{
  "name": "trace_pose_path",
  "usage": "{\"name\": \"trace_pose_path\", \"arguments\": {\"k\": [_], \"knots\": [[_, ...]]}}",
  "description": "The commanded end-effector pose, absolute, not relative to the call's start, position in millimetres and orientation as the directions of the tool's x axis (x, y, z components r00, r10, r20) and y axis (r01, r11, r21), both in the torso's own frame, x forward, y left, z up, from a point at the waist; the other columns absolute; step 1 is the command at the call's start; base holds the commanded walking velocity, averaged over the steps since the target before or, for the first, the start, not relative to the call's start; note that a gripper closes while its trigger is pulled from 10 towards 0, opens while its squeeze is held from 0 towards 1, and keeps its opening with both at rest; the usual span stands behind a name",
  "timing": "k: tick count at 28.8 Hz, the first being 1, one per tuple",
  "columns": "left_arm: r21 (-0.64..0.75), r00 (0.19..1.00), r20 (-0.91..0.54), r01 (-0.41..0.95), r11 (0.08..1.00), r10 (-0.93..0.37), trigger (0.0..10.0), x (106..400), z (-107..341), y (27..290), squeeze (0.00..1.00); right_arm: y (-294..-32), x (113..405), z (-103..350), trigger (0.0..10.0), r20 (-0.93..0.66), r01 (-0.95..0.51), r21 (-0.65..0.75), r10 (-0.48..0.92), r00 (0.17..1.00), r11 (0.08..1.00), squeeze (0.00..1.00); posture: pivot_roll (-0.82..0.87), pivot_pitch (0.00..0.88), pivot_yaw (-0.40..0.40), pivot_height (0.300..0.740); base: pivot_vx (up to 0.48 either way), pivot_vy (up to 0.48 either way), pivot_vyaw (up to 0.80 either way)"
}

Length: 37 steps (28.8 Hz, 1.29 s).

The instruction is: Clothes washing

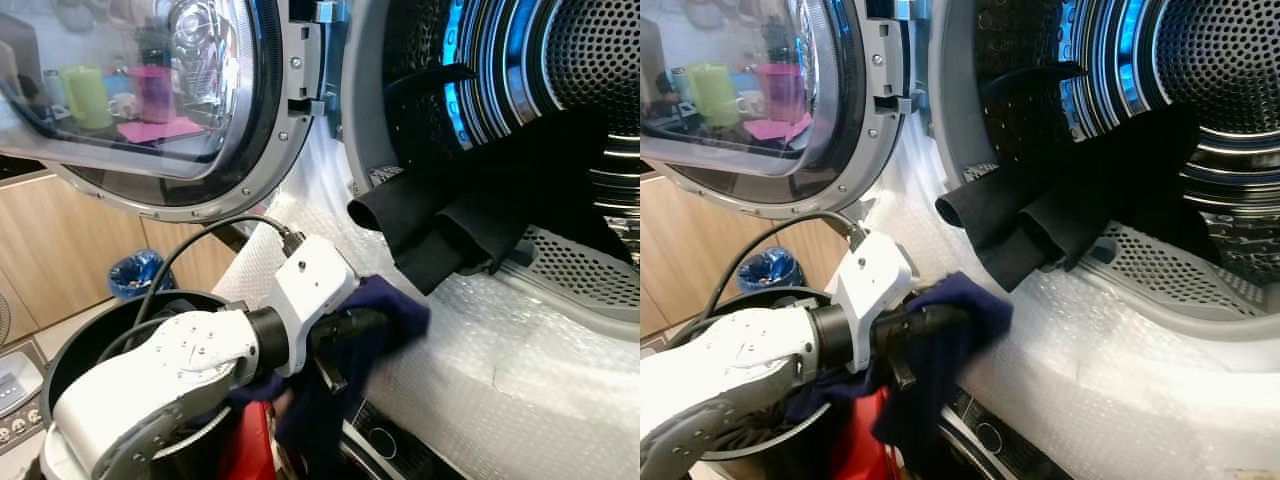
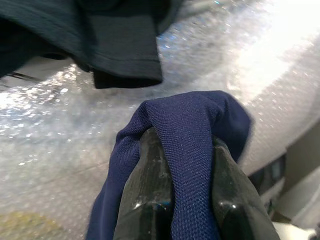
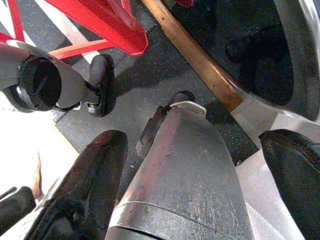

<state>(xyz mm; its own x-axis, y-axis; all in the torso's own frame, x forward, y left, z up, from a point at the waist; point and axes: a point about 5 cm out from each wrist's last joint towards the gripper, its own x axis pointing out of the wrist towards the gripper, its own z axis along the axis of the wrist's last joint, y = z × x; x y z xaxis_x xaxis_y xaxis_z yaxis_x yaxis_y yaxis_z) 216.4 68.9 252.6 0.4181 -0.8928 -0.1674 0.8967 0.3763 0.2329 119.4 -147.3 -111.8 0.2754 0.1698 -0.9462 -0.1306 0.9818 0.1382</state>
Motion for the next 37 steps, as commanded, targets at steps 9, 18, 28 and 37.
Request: {"name": "trace_pose_path", "arguments": {"k": [9,18,28,37], "knots": [[0.460,0.116,-0.111,0.886,0.052,-0.987,10.0,245.0,328.3,56.8,0.00,-143.4,113.2,-113.7,10.0,-0.949,-0.113,0.155,0.180,0.258,0.981,0.00,0.29,0.000,-0.061,0.740,0.000,0.000,0.00],[0.482,-0.018,-0.055,0.875,-0.042,-0.998,10.0,298.3,389.7,38.5,0.00,-141.6,111.9,-114.0,10.0,-0.950,-0.109,0.162,0.185,0.253,0.981,0.00,0.27,0.000,-0.031,0.740,0.000,0.000,0.00],[0.468,0.020,-0.030,0.884,0.003,-0.999,10.0,341.7,394.5,21.9,0.00,-148.3,109.0,-114.9,10.0,-0.949,-0.042,0.150,0.156,0.275,0.988,0.00,0.21,0.000,0.002,0.740,0.000,0.000,0.00],[0.474,-0.196,-0.099,0.853,-0.219,-0.976,10.0,304.9,384.2,26.2,0.00,-152.0,109.2,-114.7,10.0,-0.947,-0.033,0.145,0.148,0.284,0.989,0.00,0.24,0.000,-0.012,0.740,0.000,0.000,0.00]]}}
